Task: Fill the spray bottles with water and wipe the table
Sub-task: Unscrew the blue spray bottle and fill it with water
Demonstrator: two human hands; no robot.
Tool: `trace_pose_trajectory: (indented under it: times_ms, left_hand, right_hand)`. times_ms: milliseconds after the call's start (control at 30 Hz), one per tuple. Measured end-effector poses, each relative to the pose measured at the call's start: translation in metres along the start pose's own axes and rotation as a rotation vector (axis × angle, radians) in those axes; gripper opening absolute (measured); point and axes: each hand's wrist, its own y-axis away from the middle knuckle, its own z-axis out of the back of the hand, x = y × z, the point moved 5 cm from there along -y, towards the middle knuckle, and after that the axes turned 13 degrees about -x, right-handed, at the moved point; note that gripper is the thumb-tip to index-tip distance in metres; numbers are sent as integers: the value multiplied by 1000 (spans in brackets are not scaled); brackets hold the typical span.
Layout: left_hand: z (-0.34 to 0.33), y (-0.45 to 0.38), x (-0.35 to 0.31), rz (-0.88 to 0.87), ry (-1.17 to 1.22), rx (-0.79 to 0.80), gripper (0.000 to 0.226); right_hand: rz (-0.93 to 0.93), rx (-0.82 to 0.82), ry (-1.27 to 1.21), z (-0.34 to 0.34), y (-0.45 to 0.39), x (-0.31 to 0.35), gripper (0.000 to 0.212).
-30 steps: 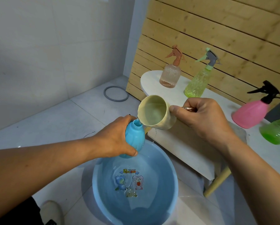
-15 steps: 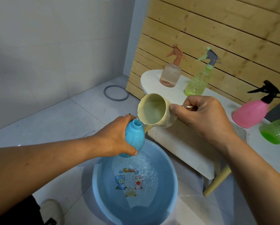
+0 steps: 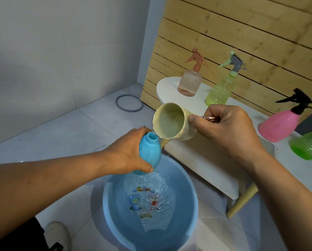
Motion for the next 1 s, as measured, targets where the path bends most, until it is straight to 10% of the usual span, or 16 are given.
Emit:
trace_pose_trajectory:
  times_ms: [1000]
  left_hand:
    - [-2, 1, -1, -15, 17, 7, 91]
  right_hand:
    - [74, -26, 48, 5, 4, 12, 43]
